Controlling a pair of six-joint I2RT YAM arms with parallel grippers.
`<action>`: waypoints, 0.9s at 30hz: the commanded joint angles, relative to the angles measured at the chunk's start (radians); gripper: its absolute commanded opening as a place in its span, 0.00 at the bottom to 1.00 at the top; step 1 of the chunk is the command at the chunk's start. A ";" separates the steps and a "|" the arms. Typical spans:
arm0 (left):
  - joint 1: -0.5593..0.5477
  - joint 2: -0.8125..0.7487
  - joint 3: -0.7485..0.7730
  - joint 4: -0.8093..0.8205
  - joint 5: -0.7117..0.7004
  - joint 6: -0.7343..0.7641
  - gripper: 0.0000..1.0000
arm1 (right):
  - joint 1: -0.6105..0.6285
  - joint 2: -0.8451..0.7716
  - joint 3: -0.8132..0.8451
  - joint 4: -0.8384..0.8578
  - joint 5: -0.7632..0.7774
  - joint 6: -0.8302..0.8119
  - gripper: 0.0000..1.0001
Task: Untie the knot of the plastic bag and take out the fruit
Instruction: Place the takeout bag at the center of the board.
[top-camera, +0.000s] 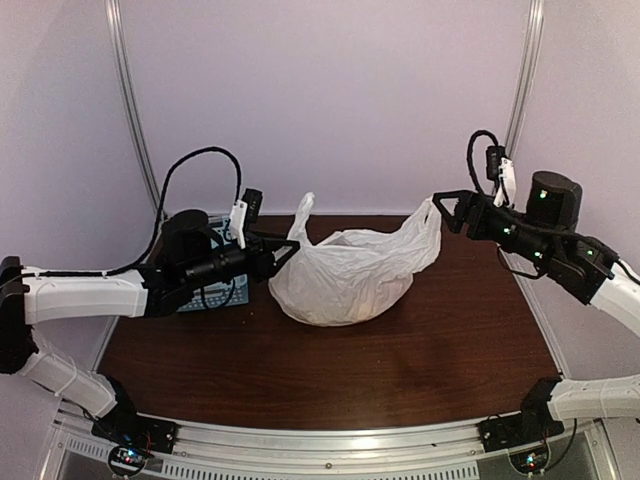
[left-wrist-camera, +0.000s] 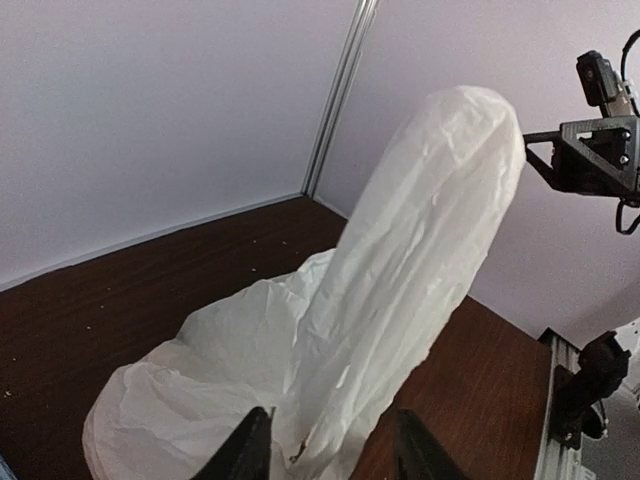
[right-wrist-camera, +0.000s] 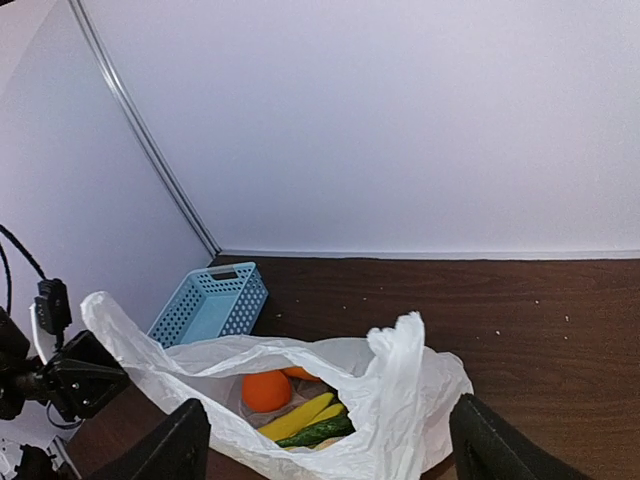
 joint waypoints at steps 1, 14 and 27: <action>0.001 -0.058 0.004 0.005 0.019 0.000 0.55 | 0.028 -0.016 0.066 -0.041 -0.183 -0.087 0.84; -0.034 -0.109 0.211 -0.340 -0.084 0.091 0.85 | 0.215 0.276 0.242 -0.038 -0.017 -0.063 0.62; -0.183 0.072 0.476 -0.539 -0.456 0.201 0.91 | 0.226 0.571 0.479 -0.247 0.173 -0.011 0.57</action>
